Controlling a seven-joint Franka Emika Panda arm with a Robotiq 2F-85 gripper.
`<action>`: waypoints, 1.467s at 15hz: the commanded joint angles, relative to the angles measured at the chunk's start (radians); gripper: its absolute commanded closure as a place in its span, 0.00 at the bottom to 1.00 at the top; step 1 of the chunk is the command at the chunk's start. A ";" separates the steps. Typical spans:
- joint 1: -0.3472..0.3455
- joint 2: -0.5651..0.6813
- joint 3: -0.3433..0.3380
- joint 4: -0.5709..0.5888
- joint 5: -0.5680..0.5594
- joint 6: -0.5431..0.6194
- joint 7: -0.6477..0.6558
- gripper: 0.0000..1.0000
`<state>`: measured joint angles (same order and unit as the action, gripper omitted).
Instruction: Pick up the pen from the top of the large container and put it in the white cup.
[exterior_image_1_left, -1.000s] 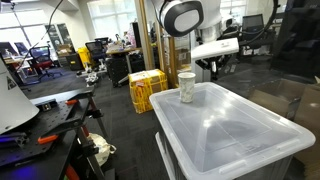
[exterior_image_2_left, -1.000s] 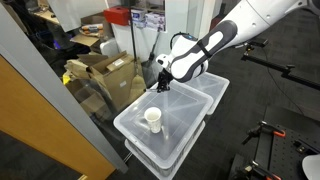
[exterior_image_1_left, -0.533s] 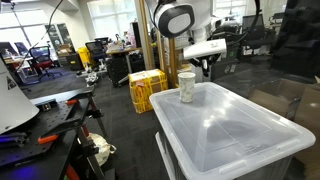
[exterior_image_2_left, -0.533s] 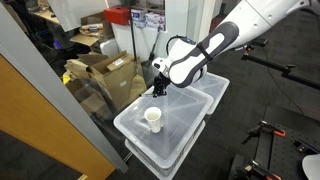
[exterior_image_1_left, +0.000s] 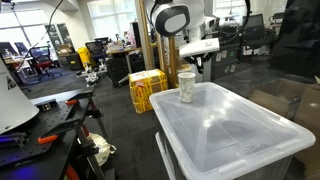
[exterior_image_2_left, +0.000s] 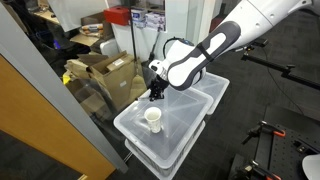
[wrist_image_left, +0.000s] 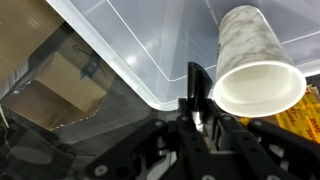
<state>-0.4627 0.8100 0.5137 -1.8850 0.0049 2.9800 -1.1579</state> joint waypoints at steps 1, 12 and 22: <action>-0.058 -0.038 0.060 -0.070 -0.011 0.032 -0.044 0.95; -0.228 0.000 0.239 -0.118 -0.010 -0.015 -0.193 0.95; -0.350 0.072 0.348 -0.128 -0.004 -0.108 -0.321 0.95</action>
<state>-0.7693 0.8648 0.8252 -2.0068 0.0048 2.9111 -1.4305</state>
